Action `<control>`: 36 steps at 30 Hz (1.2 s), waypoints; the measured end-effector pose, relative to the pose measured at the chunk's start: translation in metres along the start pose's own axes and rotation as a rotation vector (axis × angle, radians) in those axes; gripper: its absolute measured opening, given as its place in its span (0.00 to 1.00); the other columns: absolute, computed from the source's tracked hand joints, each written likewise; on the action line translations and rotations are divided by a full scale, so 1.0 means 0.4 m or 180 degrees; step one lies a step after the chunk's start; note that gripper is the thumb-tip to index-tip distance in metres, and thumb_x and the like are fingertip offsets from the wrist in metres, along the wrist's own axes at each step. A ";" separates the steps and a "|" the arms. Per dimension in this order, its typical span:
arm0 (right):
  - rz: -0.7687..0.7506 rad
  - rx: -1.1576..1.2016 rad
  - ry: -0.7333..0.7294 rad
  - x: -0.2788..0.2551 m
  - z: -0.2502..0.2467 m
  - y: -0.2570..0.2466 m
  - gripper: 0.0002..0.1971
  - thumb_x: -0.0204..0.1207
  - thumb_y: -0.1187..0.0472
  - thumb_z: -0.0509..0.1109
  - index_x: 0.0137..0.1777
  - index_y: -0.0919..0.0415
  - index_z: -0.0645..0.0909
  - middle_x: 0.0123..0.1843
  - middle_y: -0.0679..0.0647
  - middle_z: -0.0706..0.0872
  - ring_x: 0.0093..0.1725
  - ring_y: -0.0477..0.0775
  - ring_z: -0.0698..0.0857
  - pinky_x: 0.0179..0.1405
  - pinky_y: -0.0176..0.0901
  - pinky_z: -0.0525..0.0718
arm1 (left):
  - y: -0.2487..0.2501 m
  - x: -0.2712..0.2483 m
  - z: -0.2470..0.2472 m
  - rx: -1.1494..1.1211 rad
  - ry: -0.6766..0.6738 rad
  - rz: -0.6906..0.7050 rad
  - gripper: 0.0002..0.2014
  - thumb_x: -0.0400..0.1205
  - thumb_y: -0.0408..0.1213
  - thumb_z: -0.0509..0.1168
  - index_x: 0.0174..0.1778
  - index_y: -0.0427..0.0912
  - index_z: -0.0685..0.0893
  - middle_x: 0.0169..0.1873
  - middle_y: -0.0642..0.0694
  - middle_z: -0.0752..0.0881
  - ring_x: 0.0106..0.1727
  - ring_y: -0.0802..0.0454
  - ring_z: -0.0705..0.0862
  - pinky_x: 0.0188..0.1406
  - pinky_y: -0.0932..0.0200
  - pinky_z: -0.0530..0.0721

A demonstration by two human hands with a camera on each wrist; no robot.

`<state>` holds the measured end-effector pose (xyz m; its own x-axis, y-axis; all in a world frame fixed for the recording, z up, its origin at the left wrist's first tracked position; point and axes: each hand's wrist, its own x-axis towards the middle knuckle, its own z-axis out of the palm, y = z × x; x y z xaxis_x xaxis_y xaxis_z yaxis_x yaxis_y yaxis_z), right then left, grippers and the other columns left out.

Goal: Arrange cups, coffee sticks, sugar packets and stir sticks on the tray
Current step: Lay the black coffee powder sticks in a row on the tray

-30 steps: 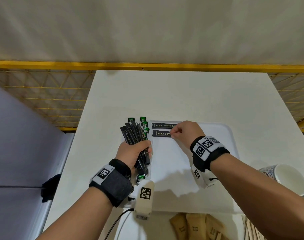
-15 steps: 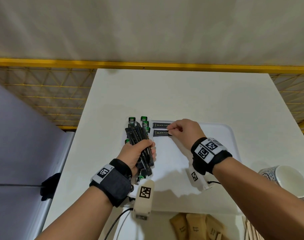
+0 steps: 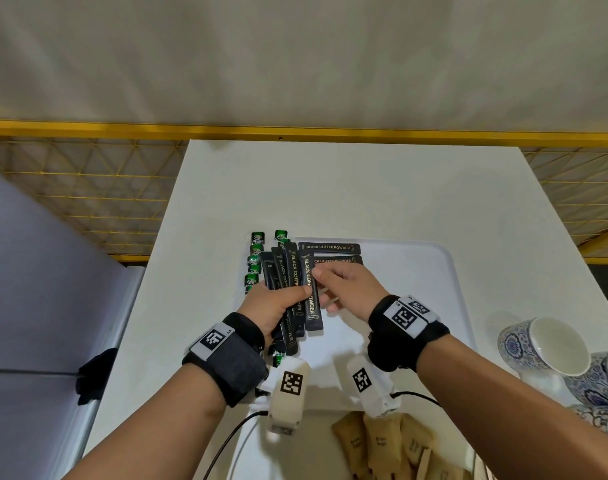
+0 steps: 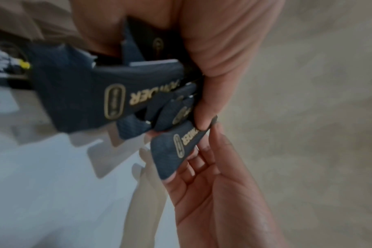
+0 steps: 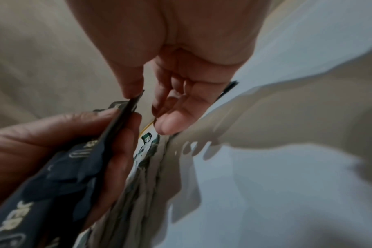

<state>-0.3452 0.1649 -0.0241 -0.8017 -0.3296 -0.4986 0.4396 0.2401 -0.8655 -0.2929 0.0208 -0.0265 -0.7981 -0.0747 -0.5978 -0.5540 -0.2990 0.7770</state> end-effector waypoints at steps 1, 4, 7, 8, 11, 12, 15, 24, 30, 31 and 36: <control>-0.0005 -0.0021 0.0019 -0.003 0.000 0.001 0.09 0.80 0.57 0.69 0.57 0.57 0.82 0.36 0.55 0.82 0.30 0.46 0.80 0.28 0.34 0.81 | 0.000 -0.004 0.000 0.0041 -0.0008 0.0004 0.10 0.75 0.28 0.72 0.52 0.34 0.87 0.40 0.34 0.89 0.37 0.39 0.87 0.38 0.42 0.87; -0.0027 -0.0104 -0.0039 -0.014 -0.002 0.002 0.01 0.78 0.58 0.72 0.47 0.54 0.83 0.34 0.56 0.83 0.29 0.46 0.81 0.30 0.35 0.83 | -0.001 -0.011 -0.006 0.0244 0.0019 0.0108 0.13 0.74 0.29 0.74 0.54 0.35 0.87 0.45 0.35 0.91 0.43 0.39 0.90 0.39 0.50 0.89; 0.0060 -0.0025 0.0005 -0.025 -0.008 0.001 0.03 0.77 0.59 0.73 0.44 0.57 0.83 0.29 0.53 0.83 0.26 0.45 0.80 0.33 0.37 0.85 | -0.002 -0.020 -0.008 0.0345 -0.0003 0.0074 0.15 0.72 0.32 0.76 0.55 0.35 0.87 0.46 0.35 0.91 0.49 0.37 0.90 0.48 0.42 0.89; 0.0080 0.0098 0.0052 -0.030 -0.009 0.001 0.03 0.77 0.60 0.72 0.43 0.58 0.84 0.29 0.53 0.83 0.26 0.45 0.81 0.34 0.37 0.86 | -0.003 -0.022 -0.008 0.0340 -0.0019 0.0018 0.16 0.72 0.32 0.77 0.54 0.35 0.87 0.46 0.34 0.91 0.48 0.36 0.90 0.49 0.39 0.87; 0.0133 0.0543 0.0220 -0.036 -0.016 0.007 0.03 0.79 0.62 0.70 0.44 0.60 0.83 0.31 0.53 0.85 0.27 0.45 0.83 0.35 0.37 0.89 | -0.006 -0.033 -0.009 0.0321 -0.0023 -0.0148 0.13 0.71 0.29 0.76 0.51 0.32 0.87 0.43 0.31 0.90 0.39 0.37 0.88 0.45 0.40 0.86; 0.0160 0.0663 0.0272 -0.039 -0.018 0.008 0.02 0.79 0.63 0.70 0.48 0.62 0.82 0.32 0.54 0.85 0.26 0.45 0.83 0.34 0.38 0.89 | -0.008 -0.034 -0.011 0.0321 -0.0016 -0.0177 0.12 0.71 0.28 0.76 0.50 0.31 0.87 0.41 0.31 0.90 0.37 0.39 0.87 0.43 0.43 0.87; 0.0212 0.0807 0.0395 -0.048 -0.025 0.015 0.06 0.79 0.67 0.68 0.55 0.63 0.78 0.35 0.58 0.86 0.25 0.47 0.84 0.32 0.38 0.89 | -0.007 -0.038 -0.016 0.0329 0.0000 -0.0177 0.09 0.72 0.28 0.75 0.46 0.32 0.88 0.36 0.33 0.89 0.31 0.43 0.86 0.32 0.50 0.87; 0.0190 0.1033 0.0455 -0.086 -0.038 0.028 0.04 0.78 0.69 0.69 0.51 0.66 0.79 0.37 0.61 0.87 0.27 0.48 0.87 0.28 0.35 0.87 | -0.018 -0.060 -0.011 0.0315 -0.0063 -0.0243 0.07 0.73 0.27 0.74 0.44 0.31 0.86 0.31 0.34 0.86 0.25 0.46 0.83 0.25 0.55 0.85; 0.0211 0.1110 0.0393 -0.104 -0.035 0.038 0.09 0.76 0.68 0.71 0.55 0.64 0.80 0.38 0.60 0.89 0.29 0.47 0.87 0.30 0.36 0.88 | -0.028 -0.066 -0.010 0.0242 -0.0034 -0.0220 0.03 0.74 0.25 0.72 0.42 0.35 0.87 0.33 0.34 0.87 0.27 0.45 0.84 0.26 0.54 0.86; 0.0219 0.0959 0.0316 -0.107 -0.030 0.043 0.10 0.76 0.68 0.72 0.56 0.63 0.80 0.38 0.58 0.89 0.31 0.47 0.87 0.33 0.37 0.89 | -0.030 -0.067 -0.008 0.0187 -0.0010 -0.0228 0.03 0.74 0.26 0.73 0.42 0.35 0.87 0.34 0.34 0.87 0.27 0.45 0.84 0.26 0.54 0.85; 0.0278 0.0323 0.0128 -0.109 -0.013 0.065 0.05 0.77 0.63 0.72 0.50 0.60 0.82 0.43 0.60 0.88 0.35 0.48 0.85 0.38 0.36 0.88 | -0.039 -0.077 0.005 0.0190 0.0034 -0.0318 0.09 0.73 0.28 0.74 0.48 0.33 0.87 0.36 0.34 0.88 0.31 0.44 0.85 0.28 0.54 0.84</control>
<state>-0.3008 0.1901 -0.0245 -0.7733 -0.2741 -0.5717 0.5455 0.1721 -0.8203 -0.2602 0.0299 -0.0199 -0.7357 -0.0577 -0.6748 -0.6441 -0.2484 0.7235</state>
